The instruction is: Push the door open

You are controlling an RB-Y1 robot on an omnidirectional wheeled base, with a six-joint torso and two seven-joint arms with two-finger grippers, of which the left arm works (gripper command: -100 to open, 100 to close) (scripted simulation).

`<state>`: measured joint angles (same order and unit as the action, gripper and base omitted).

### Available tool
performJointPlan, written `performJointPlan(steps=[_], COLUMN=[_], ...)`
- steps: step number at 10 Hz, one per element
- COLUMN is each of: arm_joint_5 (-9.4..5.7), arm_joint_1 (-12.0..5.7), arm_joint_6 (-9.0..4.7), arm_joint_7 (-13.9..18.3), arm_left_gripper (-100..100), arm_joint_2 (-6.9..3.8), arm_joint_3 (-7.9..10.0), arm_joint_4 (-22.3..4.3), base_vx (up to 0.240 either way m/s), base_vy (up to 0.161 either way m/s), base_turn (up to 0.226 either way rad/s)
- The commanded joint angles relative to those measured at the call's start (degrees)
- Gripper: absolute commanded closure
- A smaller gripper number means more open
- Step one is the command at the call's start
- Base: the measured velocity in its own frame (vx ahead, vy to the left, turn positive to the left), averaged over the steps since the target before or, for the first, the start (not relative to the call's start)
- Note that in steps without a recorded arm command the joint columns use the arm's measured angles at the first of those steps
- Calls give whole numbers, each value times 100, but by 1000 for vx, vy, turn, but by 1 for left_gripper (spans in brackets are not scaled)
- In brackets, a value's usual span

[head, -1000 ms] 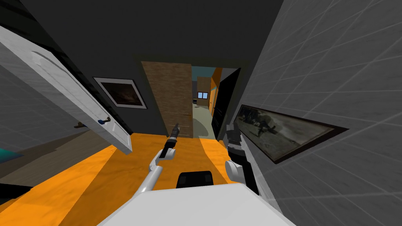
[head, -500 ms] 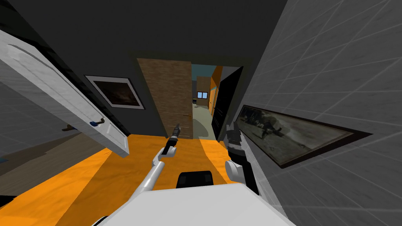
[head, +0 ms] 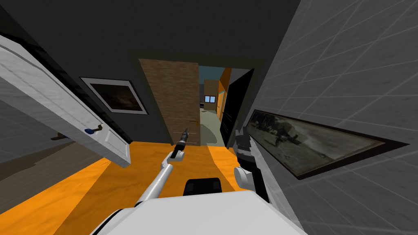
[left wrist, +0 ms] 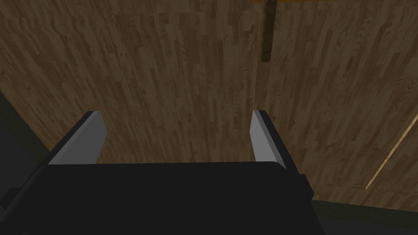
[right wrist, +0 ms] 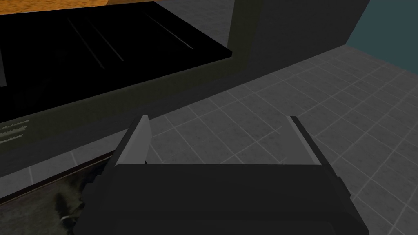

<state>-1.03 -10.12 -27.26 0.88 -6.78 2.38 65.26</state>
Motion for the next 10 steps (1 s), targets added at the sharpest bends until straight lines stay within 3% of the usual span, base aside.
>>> performJointPlan(steps=[1, 10], arm_joint_5=[-1, -30], arm_joint_1=[-89, -1028], arm_joint_6=[-28, -70], arm_joint_7=[16, 263], arm_left_gripper=[-100, -100], arm_joint_2=[0, -67], arm_joint_3=[9, 92], arm_joint_4=[-184, -1712], base_vx=[59, 86], base_vy=[28, 34], base_turn=[-7, -22])
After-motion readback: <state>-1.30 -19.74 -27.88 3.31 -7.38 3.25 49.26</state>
